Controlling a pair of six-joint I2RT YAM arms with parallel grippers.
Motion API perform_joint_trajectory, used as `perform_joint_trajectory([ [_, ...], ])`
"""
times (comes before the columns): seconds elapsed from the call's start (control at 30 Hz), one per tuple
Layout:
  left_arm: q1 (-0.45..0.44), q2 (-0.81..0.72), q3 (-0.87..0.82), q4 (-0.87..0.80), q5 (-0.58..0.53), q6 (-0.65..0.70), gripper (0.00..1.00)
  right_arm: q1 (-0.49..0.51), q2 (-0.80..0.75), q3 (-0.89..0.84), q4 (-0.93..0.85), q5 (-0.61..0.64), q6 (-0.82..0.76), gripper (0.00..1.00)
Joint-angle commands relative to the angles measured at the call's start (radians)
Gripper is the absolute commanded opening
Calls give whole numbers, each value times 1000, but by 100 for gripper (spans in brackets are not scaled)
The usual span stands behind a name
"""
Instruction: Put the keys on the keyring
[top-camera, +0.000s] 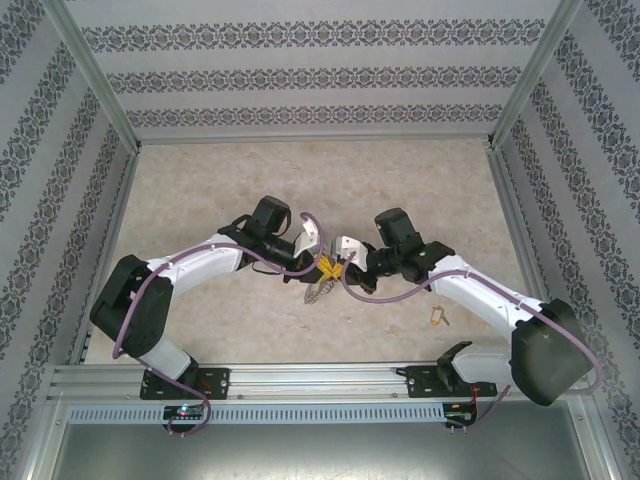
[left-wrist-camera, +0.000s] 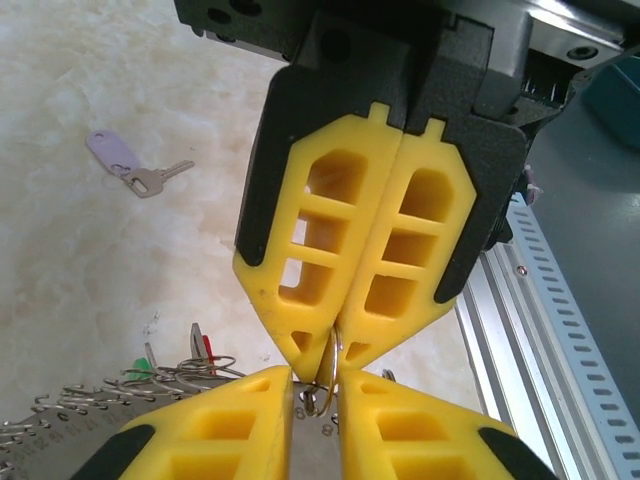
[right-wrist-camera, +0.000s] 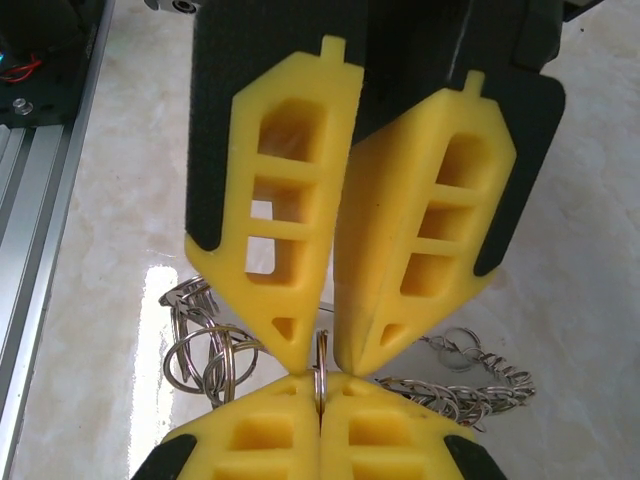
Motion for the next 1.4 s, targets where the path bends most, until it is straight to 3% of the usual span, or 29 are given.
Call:
perform_joint_trajectory([
  [0.0, -12, 10, 26, -15, 30, 22, 7, -6, -16, -3, 33, -59, 16, 1],
  [0.07, -12, 7, 23, -10, 30, 22, 0, -7, -17, -6, 30, -48, 16, 3],
  [0.33, -13, -54, -80, 216, -37, -98, 0, -15, -51, -67, 44, 16, 21, 17],
  [0.43, -14, -64, -99, 255, -47, -121, 0, -16, -67, -87, 80, 27, 35, 17],
  [0.77, -13, -79, -114, 294, -49, -150, 0, -20, -65, -99, 167, 12, 71, 16],
  [1.0, -12, -89, -130, 327, -60, -174, 0, -21, -63, -98, 175, 16, 65, 0],
  [1.07, -12, -92, -132, 323, -62, -174, 0, -22, -68, -96, 167, 19, 50, 0],
  [1.17, -13, -93, -123, 284, -66, -151, 13, -22, -70, -83, 148, 23, 21, 0],
  [1.3, -14, -96, -107, 222, -67, -104, 23, -22, -70, -59, 112, 16, -23, 0],
  [1.37, -14, -87, -88, 170, -61, -75, 23, -22, -68, -51, 104, 11, -37, 0],
])
